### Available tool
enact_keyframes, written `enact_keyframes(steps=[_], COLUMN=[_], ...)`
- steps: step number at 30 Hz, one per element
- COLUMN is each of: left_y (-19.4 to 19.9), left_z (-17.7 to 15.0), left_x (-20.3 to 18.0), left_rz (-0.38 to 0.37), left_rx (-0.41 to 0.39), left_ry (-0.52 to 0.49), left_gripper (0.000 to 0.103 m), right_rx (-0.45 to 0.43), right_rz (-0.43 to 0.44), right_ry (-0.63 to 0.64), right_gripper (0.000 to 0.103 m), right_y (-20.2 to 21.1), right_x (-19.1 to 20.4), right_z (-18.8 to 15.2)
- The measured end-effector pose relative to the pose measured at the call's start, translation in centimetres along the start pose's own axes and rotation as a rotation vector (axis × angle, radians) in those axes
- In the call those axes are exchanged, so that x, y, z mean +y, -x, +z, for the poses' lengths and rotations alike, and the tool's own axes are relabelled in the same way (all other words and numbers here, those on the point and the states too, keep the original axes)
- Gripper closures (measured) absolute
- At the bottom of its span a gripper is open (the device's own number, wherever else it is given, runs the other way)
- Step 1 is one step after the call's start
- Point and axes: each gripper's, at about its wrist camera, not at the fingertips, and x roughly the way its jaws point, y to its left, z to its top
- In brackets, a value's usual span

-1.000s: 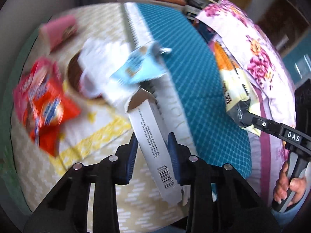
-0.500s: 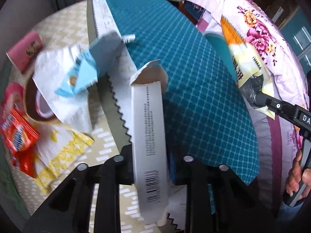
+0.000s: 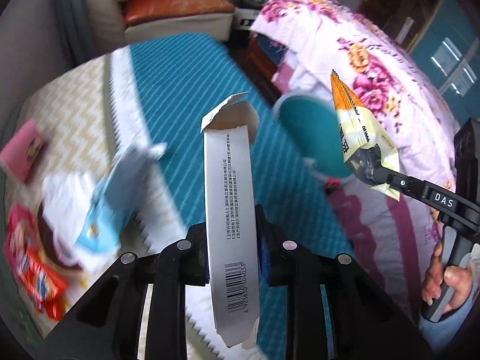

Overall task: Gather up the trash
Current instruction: 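Carry both items over the bin and release the white box from left tool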

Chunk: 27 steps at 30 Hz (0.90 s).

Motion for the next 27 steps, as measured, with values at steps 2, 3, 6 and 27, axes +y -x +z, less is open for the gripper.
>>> enact_keyframes(steps=[2,3,6,27], left_y=[-0.6,-0.9,-2.1,-11.3], left_z=[1.4,2.0,4.0,10.5], left_x=[-1.0,-1.5,-3.3,-11.1], left_rz=[-0.025,-0.039,-0.074,-0.17], left_rx=[-0.004,-0.004,-0.002,0.09], left_ry=[-0.014,-0.021,-0.046,-0.114], left_gripper=[0.079,0.079,0.079,0.079], right_rx=[-0.036,-0.048,-0.082,-0.079], right_rz=[-0.02,-0.026,-0.046,-0.111], right_ry=[-0.018,-0.025,-0.053,-0.156], right_gripper=[0.089,0.089,0.089,0.088], right_y=[1.0,1.3,2.1,1.0], right_x=[-0.9,-1.3,-2.7,-8.7], right_z=[1.0,1.3,2.5,6.5])
